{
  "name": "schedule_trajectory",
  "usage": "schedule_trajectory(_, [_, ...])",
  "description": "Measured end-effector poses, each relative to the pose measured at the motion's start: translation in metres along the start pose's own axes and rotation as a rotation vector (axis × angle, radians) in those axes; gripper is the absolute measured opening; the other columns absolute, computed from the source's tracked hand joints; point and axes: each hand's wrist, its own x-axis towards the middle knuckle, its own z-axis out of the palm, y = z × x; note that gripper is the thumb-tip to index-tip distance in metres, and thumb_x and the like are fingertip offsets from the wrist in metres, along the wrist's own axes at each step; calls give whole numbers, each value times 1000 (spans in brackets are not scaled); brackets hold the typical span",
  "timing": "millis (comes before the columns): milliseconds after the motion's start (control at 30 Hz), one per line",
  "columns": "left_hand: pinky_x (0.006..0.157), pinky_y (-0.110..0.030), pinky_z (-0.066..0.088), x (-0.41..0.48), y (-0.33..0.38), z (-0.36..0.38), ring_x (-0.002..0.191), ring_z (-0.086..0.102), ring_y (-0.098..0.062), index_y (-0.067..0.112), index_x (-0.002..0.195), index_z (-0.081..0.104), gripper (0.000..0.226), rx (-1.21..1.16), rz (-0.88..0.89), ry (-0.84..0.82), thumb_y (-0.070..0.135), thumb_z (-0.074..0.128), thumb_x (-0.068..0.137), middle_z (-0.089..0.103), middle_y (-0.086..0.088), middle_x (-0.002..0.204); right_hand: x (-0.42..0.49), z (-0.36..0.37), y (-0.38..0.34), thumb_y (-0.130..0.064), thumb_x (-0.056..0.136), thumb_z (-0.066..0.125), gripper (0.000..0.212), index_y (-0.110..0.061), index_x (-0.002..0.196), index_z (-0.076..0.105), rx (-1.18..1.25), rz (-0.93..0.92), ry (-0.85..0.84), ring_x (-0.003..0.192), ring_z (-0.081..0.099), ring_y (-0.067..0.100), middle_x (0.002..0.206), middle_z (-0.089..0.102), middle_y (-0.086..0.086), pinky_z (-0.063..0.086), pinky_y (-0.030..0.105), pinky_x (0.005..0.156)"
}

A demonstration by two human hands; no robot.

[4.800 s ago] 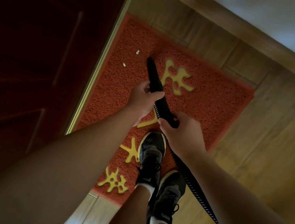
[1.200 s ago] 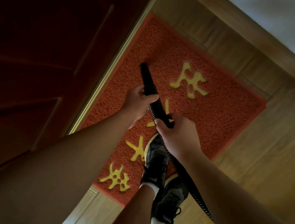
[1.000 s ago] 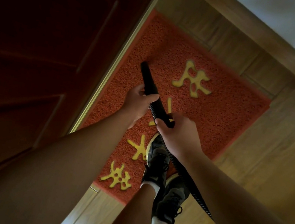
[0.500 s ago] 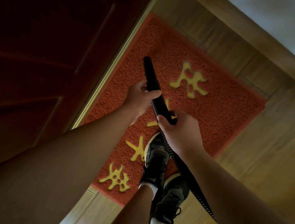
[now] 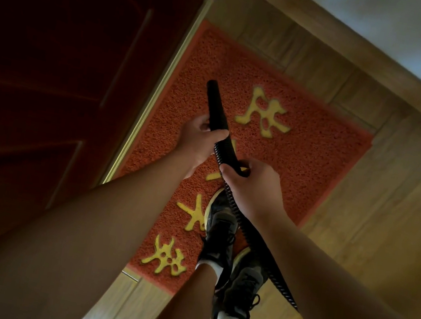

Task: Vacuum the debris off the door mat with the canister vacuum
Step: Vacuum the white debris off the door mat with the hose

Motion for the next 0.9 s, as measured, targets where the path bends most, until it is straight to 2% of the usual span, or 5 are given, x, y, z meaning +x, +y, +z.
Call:
schedule_trajectory(100, [67,-26,58,-7,-7,1,99,70,-21,21,117,63,24,-7,-26,5,8,66,96,70,-4,109,-8,3,5,-42,92,67,24,-18,90,64,31,25,-5,42,48,12,57,57,-4,31,19,34])
schedule_trajectory(267, [59,-23,57,-20,-19,-1,92,70,-20,12,122,66,26,3,-44,23,8,65,97,70,-7,105,-22,9,14,-40,93,68,31,-15,75,60,54,36,-31,39,42,9,55,53,-5,28,16,35])
schedule_trajectory(567, [70,-32,59,-44,-43,-7,94,70,-23,9,121,67,25,15,-47,61,10,64,97,70,-6,101,-46,20,26,-41,94,66,39,-6,76,62,61,10,-77,47,44,17,58,53,1,28,19,38])
schedule_trajectory(667, [70,-30,58,-53,-53,-6,92,70,-21,10,121,67,24,-2,-57,78,10,64,97,70,-4,101,-55,21,31,-39,94,66,35,-15,70,58,55,8,-94,53,52,21,60,58,4,35,26,45])
schedule_trajectory(900, [74,-32,59,-79,-82,2,96,69,-22,10,125,66,27,-7,-110,105,13,63,99,70,-10,114,-81,28,54,-37,93,67,36,-1,86,68,78,-1,-128,74,66,42,78,70,19,46,40,52])
